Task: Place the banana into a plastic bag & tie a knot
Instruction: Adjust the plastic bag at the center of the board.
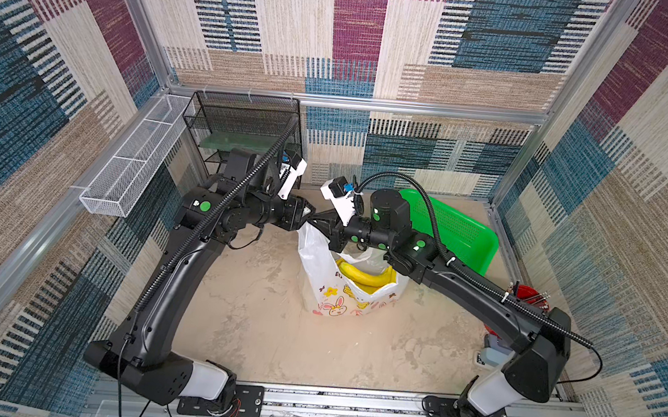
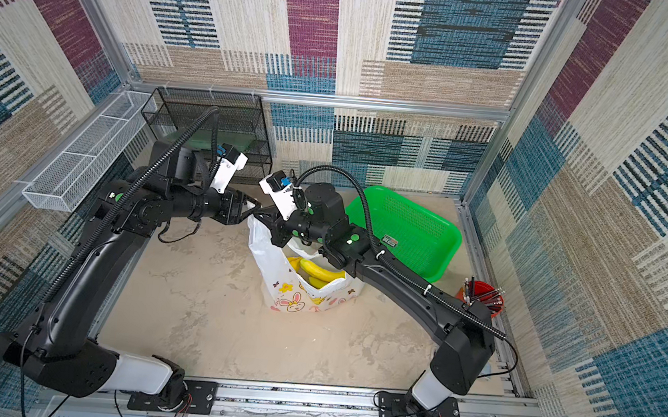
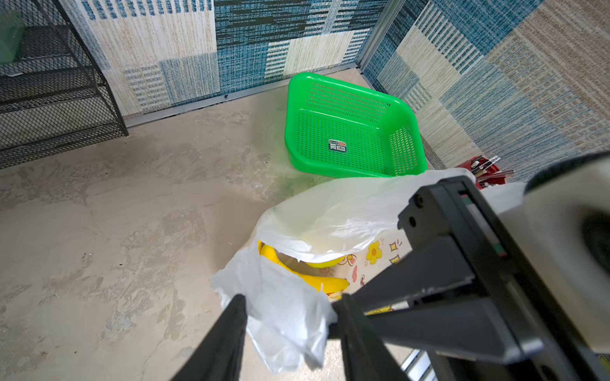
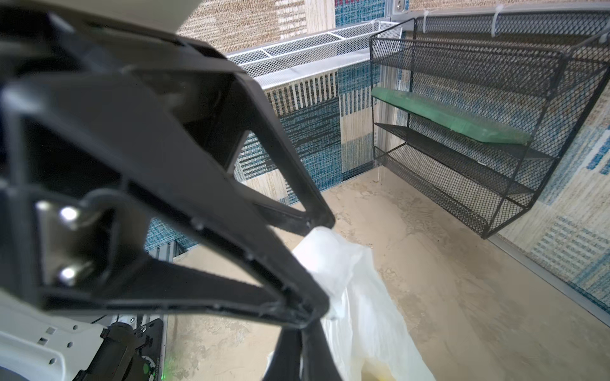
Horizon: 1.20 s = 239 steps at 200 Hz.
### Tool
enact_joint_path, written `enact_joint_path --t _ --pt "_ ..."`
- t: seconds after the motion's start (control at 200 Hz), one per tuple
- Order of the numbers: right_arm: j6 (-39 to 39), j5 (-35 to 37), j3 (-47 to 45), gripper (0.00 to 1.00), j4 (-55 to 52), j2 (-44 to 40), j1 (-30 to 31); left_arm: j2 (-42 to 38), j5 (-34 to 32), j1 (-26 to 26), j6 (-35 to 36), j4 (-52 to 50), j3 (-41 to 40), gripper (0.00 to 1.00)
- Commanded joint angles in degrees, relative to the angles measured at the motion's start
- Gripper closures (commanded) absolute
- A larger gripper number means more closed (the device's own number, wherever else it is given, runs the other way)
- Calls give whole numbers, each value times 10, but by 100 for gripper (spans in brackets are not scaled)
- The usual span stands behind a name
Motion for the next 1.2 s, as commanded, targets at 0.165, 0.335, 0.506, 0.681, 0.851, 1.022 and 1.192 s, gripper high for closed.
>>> enact_joint_path --t 0.165,0.335,0.506,0.681,0.851,1.022,1.192 --pt "1 -7 3 100 33 2 -2 -3 69 0 -3 6 -20 66" --pt "6 -7 3 100 43 3 -6 -9 69 0 -9 -6 -35 77" --pt "8 -2 3 100 49 1 -10 -9 65 0 -22 -13 -35 93" --pt "1 14 -5 92 43 -7 -10 -3 50 0 -62 -26 -9 100" --pt "-43 107 -123 19 102 -70 9 18 61 1 -150 -53 35 100" --pt "-84 184 -183 5 182 -82 37 25 92 3 -236 -58 42 100" --pt "-49 226 -155 5 233 -31 44 25 97 4 -313 -58 55 100"
